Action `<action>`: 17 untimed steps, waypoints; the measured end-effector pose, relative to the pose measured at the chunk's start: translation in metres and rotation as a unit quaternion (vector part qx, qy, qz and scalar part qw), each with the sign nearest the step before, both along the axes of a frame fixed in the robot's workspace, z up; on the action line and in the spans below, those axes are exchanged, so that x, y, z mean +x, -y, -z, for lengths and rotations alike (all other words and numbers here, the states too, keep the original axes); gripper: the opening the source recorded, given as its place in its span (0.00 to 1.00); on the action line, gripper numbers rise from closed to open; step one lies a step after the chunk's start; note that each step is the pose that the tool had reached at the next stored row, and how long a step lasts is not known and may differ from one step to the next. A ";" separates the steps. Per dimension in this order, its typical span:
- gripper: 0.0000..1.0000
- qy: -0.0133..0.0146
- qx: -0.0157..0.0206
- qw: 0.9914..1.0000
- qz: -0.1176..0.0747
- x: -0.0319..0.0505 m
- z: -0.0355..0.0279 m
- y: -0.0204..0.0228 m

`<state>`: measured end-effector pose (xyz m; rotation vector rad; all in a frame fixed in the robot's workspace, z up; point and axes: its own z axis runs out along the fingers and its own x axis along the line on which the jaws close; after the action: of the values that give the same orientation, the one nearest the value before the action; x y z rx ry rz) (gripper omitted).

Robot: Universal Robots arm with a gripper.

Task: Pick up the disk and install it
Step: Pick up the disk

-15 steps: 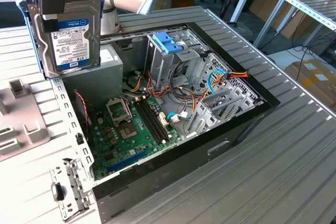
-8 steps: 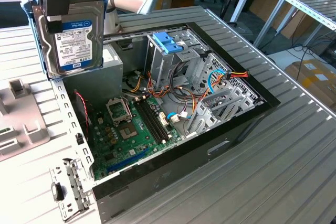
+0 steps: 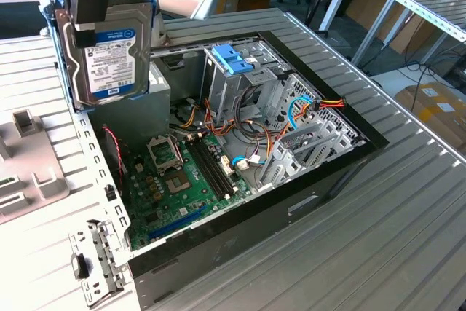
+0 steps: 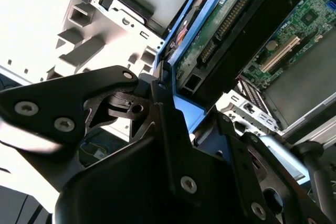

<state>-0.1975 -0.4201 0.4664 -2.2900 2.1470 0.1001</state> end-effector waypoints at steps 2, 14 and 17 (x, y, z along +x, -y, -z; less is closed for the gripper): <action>0.37 0.000 0.000 1.000 0.000 0.0018 0.0001 0.0007; 0.37 0.000 0.000 1.000 0.000 0.0139 0.0003 0.0045; 0.37 0.000 0.000 1.000 0.000 0.0168 0.0003 0.0052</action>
<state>-0.1807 -0.4253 0.4660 -2.2901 2.1471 0.1004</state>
